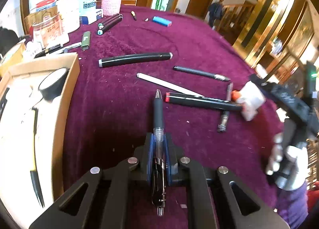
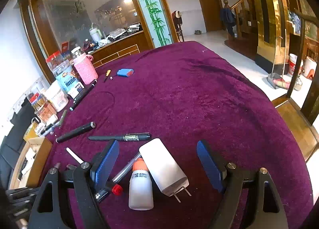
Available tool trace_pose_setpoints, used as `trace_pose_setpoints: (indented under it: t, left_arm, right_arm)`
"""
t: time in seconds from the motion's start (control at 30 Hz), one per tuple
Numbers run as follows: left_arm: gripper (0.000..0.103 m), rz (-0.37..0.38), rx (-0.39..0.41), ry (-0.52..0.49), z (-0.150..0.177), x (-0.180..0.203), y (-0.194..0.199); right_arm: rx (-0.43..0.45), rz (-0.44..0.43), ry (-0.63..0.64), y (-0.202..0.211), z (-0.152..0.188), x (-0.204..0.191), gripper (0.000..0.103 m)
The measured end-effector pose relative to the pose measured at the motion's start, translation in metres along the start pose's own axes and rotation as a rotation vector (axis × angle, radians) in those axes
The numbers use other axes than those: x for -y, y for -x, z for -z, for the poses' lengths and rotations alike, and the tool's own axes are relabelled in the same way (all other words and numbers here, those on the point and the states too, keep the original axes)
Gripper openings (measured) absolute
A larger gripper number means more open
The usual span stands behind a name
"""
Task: Organize rigid objects
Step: 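Grasp the clear ballpoint pen with left while right reaches toward the red-capped black marker, then lift the clear pen with left while right grasps the red-capped black marker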
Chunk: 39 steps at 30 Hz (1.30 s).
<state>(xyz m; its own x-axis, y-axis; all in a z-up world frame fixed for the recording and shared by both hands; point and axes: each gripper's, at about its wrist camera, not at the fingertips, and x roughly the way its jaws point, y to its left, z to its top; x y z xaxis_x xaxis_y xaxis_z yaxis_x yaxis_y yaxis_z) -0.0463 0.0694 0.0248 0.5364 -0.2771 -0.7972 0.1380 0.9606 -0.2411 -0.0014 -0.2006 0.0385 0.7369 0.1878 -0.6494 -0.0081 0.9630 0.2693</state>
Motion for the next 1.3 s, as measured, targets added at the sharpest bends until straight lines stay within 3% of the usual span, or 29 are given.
trace_pose_setpoints:
  t: [0.13, 0.33, 0.43, 0.6, 0.7, 0.83, 0.87, 1.03, 1.3]
  left_arm:
    - [0.010, 0.073, 0.040, 0.022, 0.012, -0.006, 0.026]
    - [0.010, 0.104, 0.064, 0.027, 0.026, -0.017, 0.051]
    - [0.010, 0.112, 0.074, 0.037, 0.029, -0.023, 0.056]
    - [0.010, 0.119, 0.083, 0.053, 0.031, -0.031, 0.059]
    - [0.010, 0.128, 0.082, 0.063, 0.033, -0.036, 0.062]
    - [0.011, 0.133, 0.089, 0.071, 0.034, -0.045, 0.066]
    - [0.010, 0.136, 0.090, 0.077, 0.034, -0.047, 0.066]
    - [0.011, 0.148, 0.099, 0.092, 0.036, -0.056, 0.071]
    - [0.011, 0.143, 0.139, 0.115, 0.042, -0.075, 0.091]
  right_arm:
    - [0.001, -0.010, 0.033, 0.000, 0.001, -0.009, 0.084]
    - [-0.094, -0.194, 0.102, 0.001, 0.000, -0.048, 0.089]
    - [-0.112, -0.246, 0.145, 0.001, -0.003, -0.070, 0.089]
    - [-0.241, -0.321, 0.224, -0.024, 0.002, -0.110, 0.089]
    - [-0.395, -0.298, 0.239, -0.052, 0.018, -0.121, 0.089]
    - [-0.523, -0.515, 0.173, -0.047, 0.035, -0.130, 0.089]
    - [-0.516, -0.522, 0.187, -0.042, 0.037, -0.135, 0.089]
    - [-0.461, -0.385, 0.328, -0.033, 0.043, -0.153, 0.089]
    - [-0.444, -0.395, 0.506, -0.002, 0.086, -0.181, 0.088]
